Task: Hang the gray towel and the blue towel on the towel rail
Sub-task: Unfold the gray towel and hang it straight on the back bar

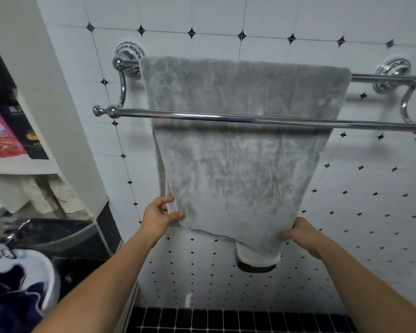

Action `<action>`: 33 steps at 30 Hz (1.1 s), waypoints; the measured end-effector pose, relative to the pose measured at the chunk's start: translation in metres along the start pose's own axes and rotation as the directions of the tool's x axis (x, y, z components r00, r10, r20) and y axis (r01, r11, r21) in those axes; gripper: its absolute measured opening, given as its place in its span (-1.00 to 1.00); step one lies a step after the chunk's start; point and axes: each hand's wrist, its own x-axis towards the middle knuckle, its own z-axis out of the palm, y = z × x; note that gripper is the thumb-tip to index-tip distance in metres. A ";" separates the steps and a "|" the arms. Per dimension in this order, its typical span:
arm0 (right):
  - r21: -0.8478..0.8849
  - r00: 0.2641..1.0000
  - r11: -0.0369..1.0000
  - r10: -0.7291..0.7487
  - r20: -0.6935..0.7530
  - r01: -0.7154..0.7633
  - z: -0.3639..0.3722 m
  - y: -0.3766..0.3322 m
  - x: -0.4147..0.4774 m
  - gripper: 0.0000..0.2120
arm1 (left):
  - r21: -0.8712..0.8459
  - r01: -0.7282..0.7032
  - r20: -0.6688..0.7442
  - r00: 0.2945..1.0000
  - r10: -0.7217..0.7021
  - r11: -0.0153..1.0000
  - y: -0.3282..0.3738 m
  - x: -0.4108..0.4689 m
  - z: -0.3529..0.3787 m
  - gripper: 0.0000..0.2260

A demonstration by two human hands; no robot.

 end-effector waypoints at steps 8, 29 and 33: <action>0.233 0.993 0.971 0.074 -0.089 -0.051 0.032 0.022 -0.002 -0.84 | 0.083 0.011 -0.066 0.998 -0.005 0.996 0.001 0.016 0.017 -0.62; 0.314 0.954 0.940 -0.037 -0.297 0.134 0.042 0.040 0.001 -0.72 | -0.098 0.213 0.052 0.977 -0.209 0.972 -0.013 0.012 -0.013 -0.80; 0.237 0.996 0.971 0.057 -0.070 -0.039 0.073 0.064 -0.001 -0.44 | -0.218 0.263 0.125 0.963 -0.240 0.940 -0.001 -0.007 0.004 -0.76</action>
